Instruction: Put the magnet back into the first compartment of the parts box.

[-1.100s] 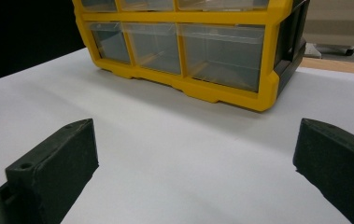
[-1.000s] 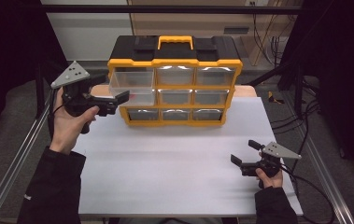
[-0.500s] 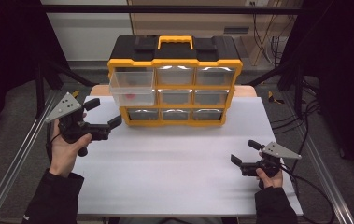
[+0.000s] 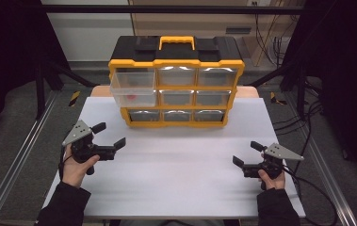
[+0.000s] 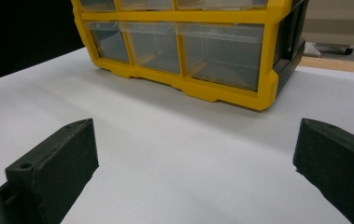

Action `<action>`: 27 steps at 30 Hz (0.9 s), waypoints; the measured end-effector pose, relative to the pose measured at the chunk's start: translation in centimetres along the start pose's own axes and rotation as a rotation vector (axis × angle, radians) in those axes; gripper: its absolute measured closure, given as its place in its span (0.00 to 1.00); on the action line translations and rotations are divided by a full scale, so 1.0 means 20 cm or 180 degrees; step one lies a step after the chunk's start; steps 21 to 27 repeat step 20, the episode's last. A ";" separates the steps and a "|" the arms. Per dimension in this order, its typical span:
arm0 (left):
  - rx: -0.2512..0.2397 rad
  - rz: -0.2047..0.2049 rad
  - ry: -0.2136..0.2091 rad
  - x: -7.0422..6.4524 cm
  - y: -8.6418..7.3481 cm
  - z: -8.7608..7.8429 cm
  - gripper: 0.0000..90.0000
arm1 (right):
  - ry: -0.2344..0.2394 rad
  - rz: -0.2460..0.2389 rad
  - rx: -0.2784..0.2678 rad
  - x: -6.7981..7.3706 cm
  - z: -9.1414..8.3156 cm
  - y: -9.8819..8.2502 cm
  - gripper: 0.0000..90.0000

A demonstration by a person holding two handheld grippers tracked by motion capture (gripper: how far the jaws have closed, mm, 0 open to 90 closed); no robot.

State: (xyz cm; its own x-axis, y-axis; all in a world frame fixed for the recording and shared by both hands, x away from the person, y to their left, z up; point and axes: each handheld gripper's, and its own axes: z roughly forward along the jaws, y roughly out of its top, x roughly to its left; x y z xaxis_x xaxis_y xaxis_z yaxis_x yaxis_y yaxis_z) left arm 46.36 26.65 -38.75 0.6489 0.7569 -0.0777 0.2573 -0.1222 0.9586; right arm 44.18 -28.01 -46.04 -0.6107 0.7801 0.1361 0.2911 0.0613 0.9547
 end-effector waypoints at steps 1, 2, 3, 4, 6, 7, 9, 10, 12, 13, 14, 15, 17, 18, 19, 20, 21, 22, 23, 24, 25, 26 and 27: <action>-0.0006 -0.0002 0.0012 0.00 -0.02 0.00 0.00 | 0.0007 -0.0003 -0.0005 0.00 0.00 0.00 0.00; 0.0003 0.0004 0.0018 0.01 -0.04 0.00 0.00 | 0.0009 -0.0003 -0.0009 0.00 0.00 0.00 0.00; 0.0026 0.0008 0.0017 0.01 -0.06 0.00 0.00 | 0.0004 -0.0002 -0.0010 0.00 0.00 0.00 0.00; 0.0062 0.0018 0.0028 0.01 -0.08 0.00 0.00 | 0.0004 0.0000 -0.0009 0.00 0.00 0.00 0.00; 0.0137 0.0039 0.0024 0.02 -0.11 0.00 0.00 | 0.0006 -0.0003 -0.0005 0.00 0.00 0.00 0.00; 0.0148 0.0035 0.0028 0.02 -0.13 0.00 0.00 | 0.0009 -0.0003 0.0001 0.00 0.00 0.00 0.00; 0.0154 -0.0005 0.0022 0.02 -0.15 0.00 0.00 | 0.0004 0.0006 0.0007 0.00 0.00 0.00 0.00; 0.0160 -0.0010 0.0022 0.02 -0.16 0.00 0.00 | 0.0003 0.0013 0.0013 0.00 0.00 0.00 0.00; 0.0146 -0.0011 0.0053 0.03 -0.19 0.00 0.00 | 0.0013 0.0012 0.0019 0.00 0.00 0.00 0.00; 0.0136 -0.0020 0.0052 0.04 -0.20 0.00 0.00 | 0.0011 0.0008 0.0020 0.00 0.00 0.00 0.00; 0.0146 -0.0032 0.0040 0.04 -0.21 0.00 0.00 | -0.0001 0.0003 0.0022 0.00 0.00 0.00 0.00; 0.0170 -0.0030 0.0035 0.04 -0.23 0.01 0.00 | -0.0008 0.0004 0.0025 0.00 0.00 0.00 0.00; 0.0212 -0.0002 0.0059 0.05 -0.25 0.01 0.00 | -0.0003 0.0005 0.0032 0.00 0.00 0.00 0.00; 0.0224 -0.0003 0.0050 0.05 -0.26 0.01 0.00 | -0.0002 0.0000 0.0037 0.00 0.00 0.00 0.00; 0.0226 -0.0002 0.0049 0.05 -0.26 0.02 0.00 | 0.0001 0.0002 0.0037 0.00 0.00 0.00 0.00; 0.0230 0.0000 0.0051 0.05 -0.26 0.02 0.00 | -0.0002 -0.0001 0.0036 0.00 0.00 0.00 0.00; 0.0230 0.0000 0.0051 0.05 -0.26 0.02 0.00 | -0.0002 -0.0001 0.0036 0.00 0.00 0.00 0.00; 0.0230 0.0000 0.0051 0.05 -0.26 0.02 0.00 | -0.0002 -0.0001 0.0036 0.00 0.00 0.00 0.00; 0.0230 0.0000 0.0051 0.05 -0.26 0.02 0.00 | -0.0002 -0.0001 0.0036 0.00 0.00 0.00 0.00; 0.0230 0.0000 0.0051 0.05 -0.26 0.02 0.00 | -0.0002 -0.0001 0.0036 0.00 0.00 0.00 0.00; 0.0230 0.0000 0.0051 0.05 -0.26 0.02 0.00 | -0.0002 -0.0001 0.0036 0.00 0.00 0.00 0.00; 0.0230 0.0000 0.0051 0.05 -0.26 0.02 0.00 | -0.0002 -0.0001 0.0036 0.00 0.00 0.00 0.00; 0.0230 0.0000 0.0051 0.05 -0.26 0.02 0.00 | -0.0002 -0.0001 0.0036 0.00 0.00 0.00 0.00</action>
